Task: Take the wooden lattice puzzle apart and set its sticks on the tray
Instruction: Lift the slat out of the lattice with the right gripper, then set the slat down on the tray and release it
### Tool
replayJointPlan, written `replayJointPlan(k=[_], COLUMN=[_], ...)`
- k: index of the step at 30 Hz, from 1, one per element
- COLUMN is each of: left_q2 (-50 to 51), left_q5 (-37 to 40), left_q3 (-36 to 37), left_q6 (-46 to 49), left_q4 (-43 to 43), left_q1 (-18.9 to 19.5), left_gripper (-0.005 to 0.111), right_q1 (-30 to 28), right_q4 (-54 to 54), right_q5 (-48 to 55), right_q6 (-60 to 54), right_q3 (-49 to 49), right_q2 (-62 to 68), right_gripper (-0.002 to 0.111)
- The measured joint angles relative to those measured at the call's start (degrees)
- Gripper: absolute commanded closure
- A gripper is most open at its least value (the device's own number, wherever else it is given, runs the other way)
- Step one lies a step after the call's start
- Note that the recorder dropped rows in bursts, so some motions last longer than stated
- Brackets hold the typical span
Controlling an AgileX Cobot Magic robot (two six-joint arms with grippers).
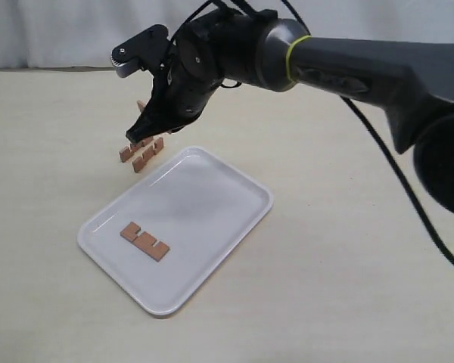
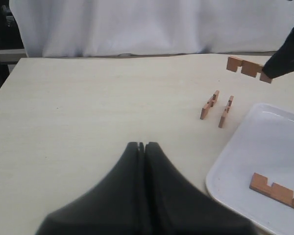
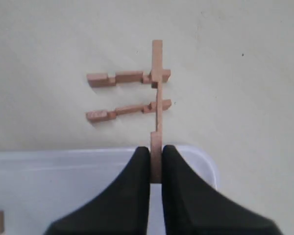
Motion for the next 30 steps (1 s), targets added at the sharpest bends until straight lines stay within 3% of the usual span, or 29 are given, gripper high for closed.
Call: replayJointPlan(k=[3, 8, 11, 30], left_q2=[0.00, 0.00, 0.00, 0.00], left_q5=[0.00, 0.00, 0.00, 0.00], left_q3=[0.00, 0.00, 0.00, 0.00], left_q6=[0.00, 0.00, 0.00, 0.00], left_q4=[0.00, 0.00, 0.00, 0.09], left_q1=[0.00, 0.00, 0.00, 0.00], left_gripper=[0.107, 0.107, 0.107, 0.107], right_q1=[0.25, 4.88, 5.82, 5.82], right_q4=[4.05, 7.53, 8.93, 11.86], right_q5=[-3.23, -18.67, -23.85, -24.26], right_q6=[-1.55, -2.62, -2.73, 0.13], right_q3=[10.42, 34.66, 41.74, 43.42], right_q2=[-6.48, -20.05, -22.36, -15.05], right_gripper=[0.104, 0.104, 0.104, 0.101])
